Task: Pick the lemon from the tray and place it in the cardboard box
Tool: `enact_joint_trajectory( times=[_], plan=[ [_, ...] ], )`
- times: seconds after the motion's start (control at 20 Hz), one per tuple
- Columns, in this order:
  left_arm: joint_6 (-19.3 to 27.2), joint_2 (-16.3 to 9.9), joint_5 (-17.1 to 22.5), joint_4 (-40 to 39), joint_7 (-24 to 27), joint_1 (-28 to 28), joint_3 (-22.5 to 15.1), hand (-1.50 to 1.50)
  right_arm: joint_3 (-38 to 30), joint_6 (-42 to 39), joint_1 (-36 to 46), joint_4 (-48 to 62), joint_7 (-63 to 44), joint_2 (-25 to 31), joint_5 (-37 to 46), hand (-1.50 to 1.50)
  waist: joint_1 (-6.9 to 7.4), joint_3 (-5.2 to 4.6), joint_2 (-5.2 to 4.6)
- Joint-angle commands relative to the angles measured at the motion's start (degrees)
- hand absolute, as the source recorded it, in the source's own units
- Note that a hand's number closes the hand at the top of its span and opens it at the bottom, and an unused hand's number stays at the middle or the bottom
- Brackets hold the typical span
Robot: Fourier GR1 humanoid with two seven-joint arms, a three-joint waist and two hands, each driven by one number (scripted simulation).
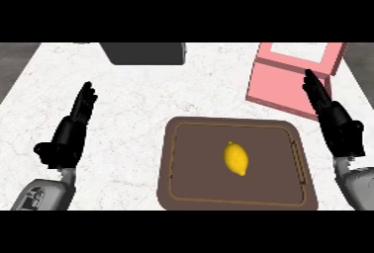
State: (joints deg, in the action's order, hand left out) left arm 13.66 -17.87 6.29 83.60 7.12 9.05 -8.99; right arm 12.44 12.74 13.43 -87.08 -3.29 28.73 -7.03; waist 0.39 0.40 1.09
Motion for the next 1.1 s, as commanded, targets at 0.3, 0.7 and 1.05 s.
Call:
enact_joint_trajectory(
  times=[0.3,0.7,1.05],
  plan=[
    [-9.47,-6.68,-2.85,2.72,-1.44,2.72,-4.07,0.00,-3.04,-13.36,7.41,-13.23,0.99,16.75,3.68,-1.50,-2.06,-0.58,-0.45],
    [-13.32,-7.26,-2.92,4.52,-2.97,4.71,-3.17,0.00,-5.47,-19.58,0.39,-9.46,23.21,15.78,8.42,-1.50,-0.27,-0.33,-1.12],
    [-13.90,-6.16,-3.52,2.09,-2.89,6.08,-2.21,0.00,0.54,-24.12,3.99,-15.70,15.39,21.48,19.18,-1.50,-0.35,-0.47,-1.10]
  ],
)
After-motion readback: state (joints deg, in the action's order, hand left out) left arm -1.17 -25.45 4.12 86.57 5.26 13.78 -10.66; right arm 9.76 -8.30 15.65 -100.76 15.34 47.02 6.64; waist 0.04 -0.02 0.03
